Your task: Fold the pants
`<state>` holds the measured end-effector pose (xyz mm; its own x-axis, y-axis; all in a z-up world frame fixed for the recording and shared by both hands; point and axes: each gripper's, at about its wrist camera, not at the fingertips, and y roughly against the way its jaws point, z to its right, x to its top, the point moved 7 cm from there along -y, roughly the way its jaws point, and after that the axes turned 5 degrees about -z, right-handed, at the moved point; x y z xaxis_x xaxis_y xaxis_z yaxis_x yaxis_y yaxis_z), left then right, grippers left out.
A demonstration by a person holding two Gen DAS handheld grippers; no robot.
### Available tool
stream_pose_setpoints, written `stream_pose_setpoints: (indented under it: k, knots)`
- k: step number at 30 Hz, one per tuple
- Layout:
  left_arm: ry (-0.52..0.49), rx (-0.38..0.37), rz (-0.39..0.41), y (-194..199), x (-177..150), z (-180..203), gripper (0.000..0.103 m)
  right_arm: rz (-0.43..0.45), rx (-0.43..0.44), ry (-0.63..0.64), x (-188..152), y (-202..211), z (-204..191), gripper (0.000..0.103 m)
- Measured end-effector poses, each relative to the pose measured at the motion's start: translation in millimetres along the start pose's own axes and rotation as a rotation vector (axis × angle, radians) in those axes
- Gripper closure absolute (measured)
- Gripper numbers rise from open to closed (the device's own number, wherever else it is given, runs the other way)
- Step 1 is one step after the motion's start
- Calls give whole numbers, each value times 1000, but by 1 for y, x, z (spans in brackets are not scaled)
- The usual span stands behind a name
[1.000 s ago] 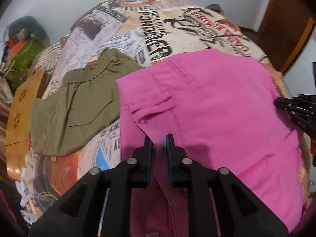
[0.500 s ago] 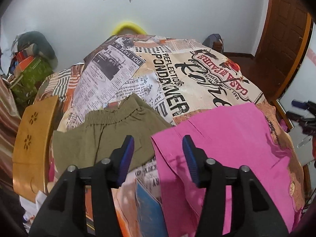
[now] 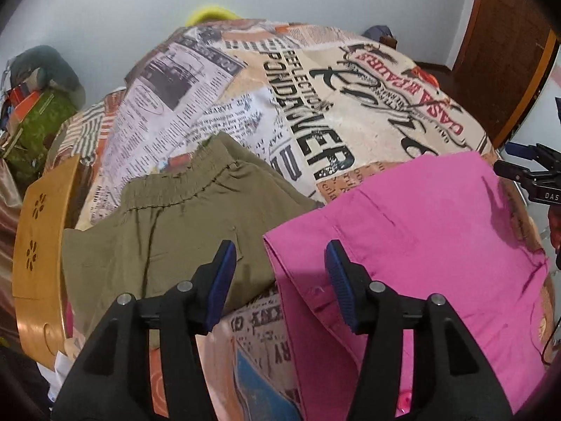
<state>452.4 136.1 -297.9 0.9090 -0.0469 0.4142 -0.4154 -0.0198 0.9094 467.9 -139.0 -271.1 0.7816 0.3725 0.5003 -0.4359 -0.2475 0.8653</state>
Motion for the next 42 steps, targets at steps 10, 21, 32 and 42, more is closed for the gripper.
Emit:
stream_pose_setpoints:
  k: [10, 21, 32, 42]
  knots:
    - [116, -100, -55, -33, 3, -6, 51, -65, 137, -51, -4, -36, -4, 46]
    - [92, -75, -37, -23, 5, 2, 93, -34, 91, 1, 4, -19, -23, 97]
    - [47, 48, 143, 51, 45, 2, 93, 93, 60, -69, 50, 40, -5, 98]
    - [27, 33, 154, 100, 23, 13, 93, 126, 45, -47, 29, 101, -19, 98]
